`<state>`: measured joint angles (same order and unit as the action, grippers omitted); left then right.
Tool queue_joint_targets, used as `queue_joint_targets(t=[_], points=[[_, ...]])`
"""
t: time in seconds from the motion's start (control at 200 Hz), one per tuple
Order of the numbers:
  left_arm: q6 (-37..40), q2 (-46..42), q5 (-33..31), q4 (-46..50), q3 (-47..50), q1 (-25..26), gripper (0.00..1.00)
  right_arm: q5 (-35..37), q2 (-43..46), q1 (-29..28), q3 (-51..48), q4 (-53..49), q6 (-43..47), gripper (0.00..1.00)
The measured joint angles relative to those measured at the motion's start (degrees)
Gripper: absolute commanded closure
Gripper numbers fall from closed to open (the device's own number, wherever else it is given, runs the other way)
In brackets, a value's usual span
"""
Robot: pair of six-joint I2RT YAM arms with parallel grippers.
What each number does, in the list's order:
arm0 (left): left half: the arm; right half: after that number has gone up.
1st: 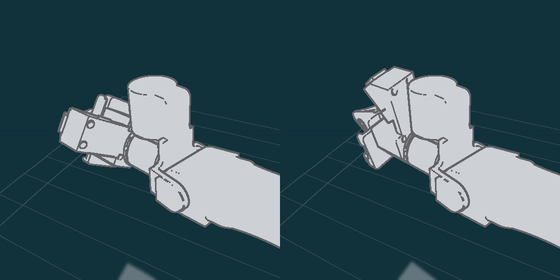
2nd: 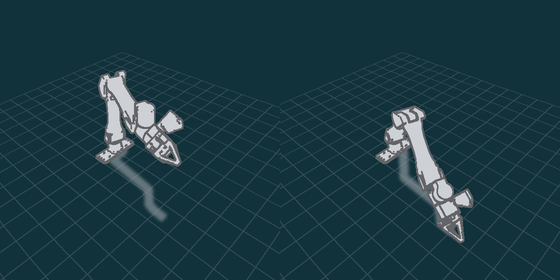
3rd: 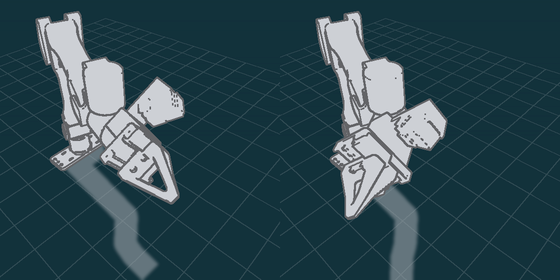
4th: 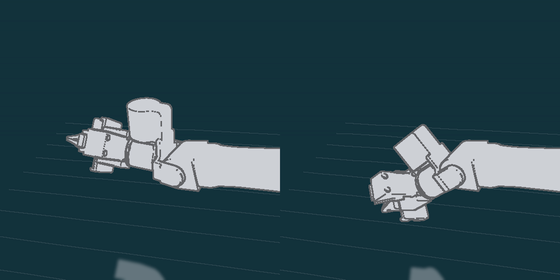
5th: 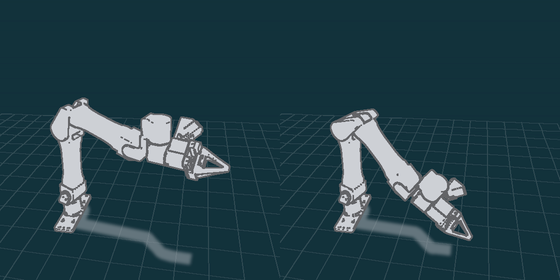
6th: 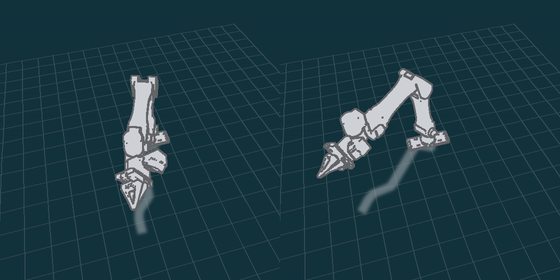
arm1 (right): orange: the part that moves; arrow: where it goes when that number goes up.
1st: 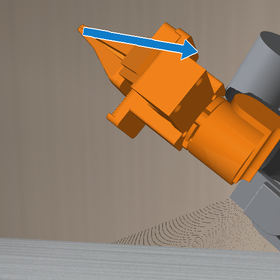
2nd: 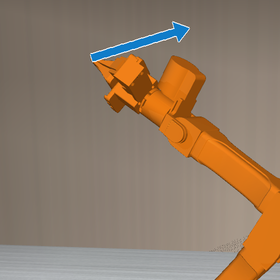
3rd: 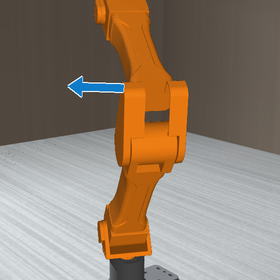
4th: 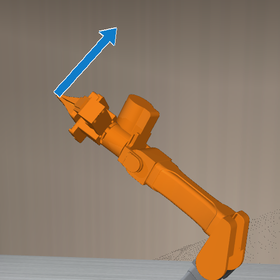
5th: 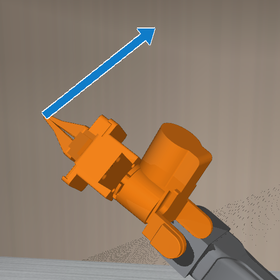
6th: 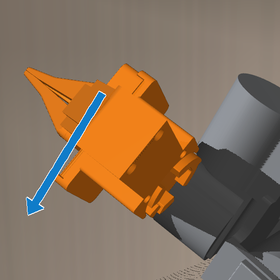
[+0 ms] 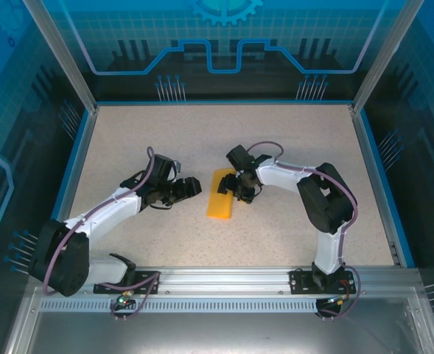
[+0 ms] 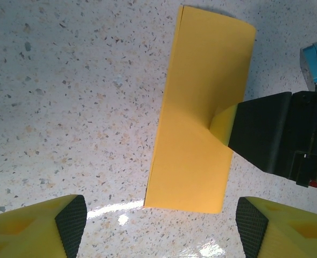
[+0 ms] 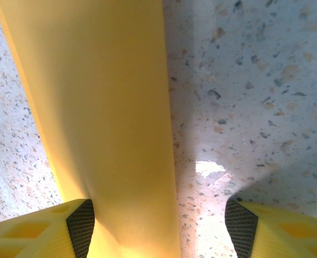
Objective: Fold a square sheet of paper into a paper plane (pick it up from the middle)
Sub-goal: Fold the square sheet of paper in half at the center of the table.
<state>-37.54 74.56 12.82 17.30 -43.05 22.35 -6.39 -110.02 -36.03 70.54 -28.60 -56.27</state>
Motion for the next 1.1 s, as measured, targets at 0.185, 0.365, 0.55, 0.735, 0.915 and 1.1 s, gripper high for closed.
queue_joint_targets(t=[0.185,0.365,0.55,0.735,0.915,1.1], points=[[0.1,0.0,0.0,0.0,0.0,0.0,0.27,0.0,-1.2,-0.1,1.7,-2.0,0.4,0.28],[0.1,0.1,0.1,0.0,0.0,0.0,0.37,0.2,-1.7,-0.2,2.4,-2.8,0.4,0.28],[0.2,1.7,1.5,-0.2,-0.2,0.0,0.54,1.1,-2.2,-0.5,3.1,-3.8,0.4,0.28],[0.2,6.2,5.3,-2.0,-2.2,0.0,0.92,1.8,-2.4,-0.7,3.5,-4.2,0.4,0.28],[-0.3,11.9,9.1,-4.2,-5.5,0.0,1.0,1.9,-2.7,-0.7,3.7,-4.6,0.3,0.28],[-1.6,17.2,11.5,-6.8,-8.1,0.0,1.0,2.1,-2.8,-0.8,3.8,-4.7,0.1,0.28]])
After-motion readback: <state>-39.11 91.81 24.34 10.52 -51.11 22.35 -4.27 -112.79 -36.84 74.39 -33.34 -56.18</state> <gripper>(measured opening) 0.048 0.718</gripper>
